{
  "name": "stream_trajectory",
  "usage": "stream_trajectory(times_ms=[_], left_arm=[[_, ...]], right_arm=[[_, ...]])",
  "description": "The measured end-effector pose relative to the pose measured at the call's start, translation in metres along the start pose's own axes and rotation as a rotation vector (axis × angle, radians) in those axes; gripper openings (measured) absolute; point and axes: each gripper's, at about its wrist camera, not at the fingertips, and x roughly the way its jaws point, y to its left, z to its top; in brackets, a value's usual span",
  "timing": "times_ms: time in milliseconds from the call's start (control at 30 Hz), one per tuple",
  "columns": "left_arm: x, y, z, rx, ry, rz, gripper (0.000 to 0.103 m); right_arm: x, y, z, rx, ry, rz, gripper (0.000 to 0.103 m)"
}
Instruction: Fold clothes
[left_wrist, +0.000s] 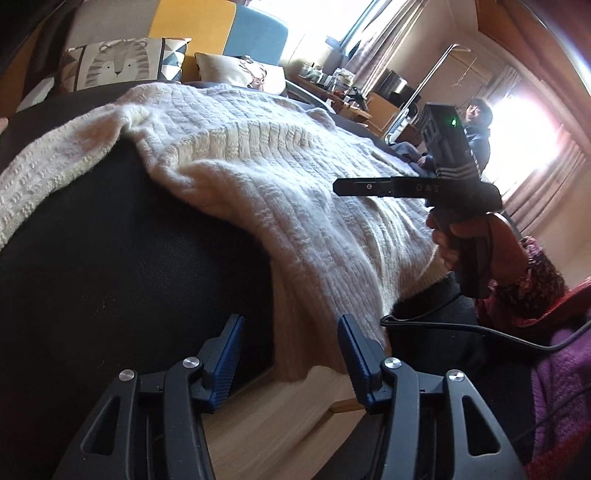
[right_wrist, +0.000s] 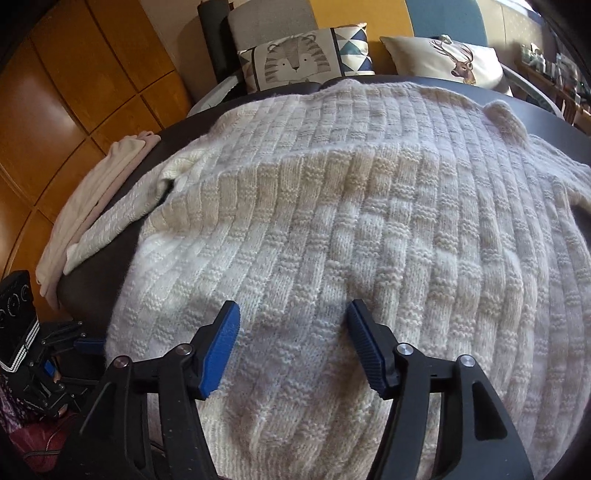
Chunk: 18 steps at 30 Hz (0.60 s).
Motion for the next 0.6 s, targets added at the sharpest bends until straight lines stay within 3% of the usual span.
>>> stream_trajectory(times_ms=[100,133,400,600], left_arm=[[0.004,-0.001,-0.001,0.018,-0.007,0.026,0.029],[0.005,-0.002,-0.001,0.026,-0.01,0.032,0.026],[0.007,-0.005,-0.001,0.058,-0.019,0.026,0.029],[0.012,-0.019,-0.002,0.127,-0.01,0.105,0.03]], right_arm=[[0.0,-0.001,0.0,0.021,-0.008,0.024,0.074],[0.001,-0.001,0.0,0.024,-0.009,0.027,0.075],[0.004,0.001,0.0,0.023,-0.011,0.028,0.079],[0.004,0.0,0.0,0.037,-0.014,0.033,0.081]])
